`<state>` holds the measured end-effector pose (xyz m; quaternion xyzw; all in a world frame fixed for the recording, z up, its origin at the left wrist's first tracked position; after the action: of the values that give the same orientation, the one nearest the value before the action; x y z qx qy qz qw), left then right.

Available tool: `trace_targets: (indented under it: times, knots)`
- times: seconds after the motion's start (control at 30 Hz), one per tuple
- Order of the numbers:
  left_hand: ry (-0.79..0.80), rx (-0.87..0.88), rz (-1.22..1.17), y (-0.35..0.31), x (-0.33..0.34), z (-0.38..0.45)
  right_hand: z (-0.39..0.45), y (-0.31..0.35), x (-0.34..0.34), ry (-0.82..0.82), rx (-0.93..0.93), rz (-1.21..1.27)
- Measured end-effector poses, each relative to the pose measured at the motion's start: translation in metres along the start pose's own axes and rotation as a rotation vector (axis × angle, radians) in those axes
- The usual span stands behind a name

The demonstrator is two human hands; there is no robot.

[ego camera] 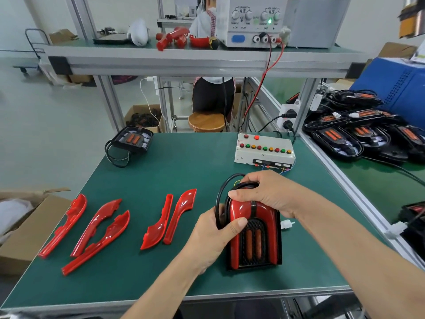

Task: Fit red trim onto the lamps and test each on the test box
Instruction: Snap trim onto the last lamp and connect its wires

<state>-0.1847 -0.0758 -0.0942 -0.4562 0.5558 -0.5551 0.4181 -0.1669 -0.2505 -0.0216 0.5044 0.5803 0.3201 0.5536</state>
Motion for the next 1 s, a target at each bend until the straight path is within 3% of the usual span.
trace_targets:
  times: [0.2, 0.57, 0.77, 1.0]
  knots:
    - [0.012, -0.006, -0.022, 0.0, -0.001, 0.0, 0.001, 0.0, 0.0, 0.005, -0.007, -0.021]
    - [0.057, 0.083, 0.021, 0.001, 0.002, 0.006, 0.001, 0.005, -0.023, 0.234, 0.173, -0.06]
    - [0.094, 0.088, 0.033, 0.0, 0.002, 0.006, 0.0, 0.0, -0.023, 0.248, 0.199, 0.075]
    - [0.094, 0.081, 0.021, 0.001, -0.001, 0.004, 0.0, 0.003, -0.018, 0.244, 0.215, 0.032]
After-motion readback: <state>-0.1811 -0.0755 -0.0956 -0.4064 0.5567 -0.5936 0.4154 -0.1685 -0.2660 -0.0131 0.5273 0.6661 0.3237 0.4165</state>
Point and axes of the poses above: each hand's wrist, its own z-axis towards the middle knuckle, its own x-axis out of the palm, y = z × x, the point moved 2 cm from there along z, towards the middle knuckle, and after that the axes turned 15 degrees about -y, right-handed, at the moved point
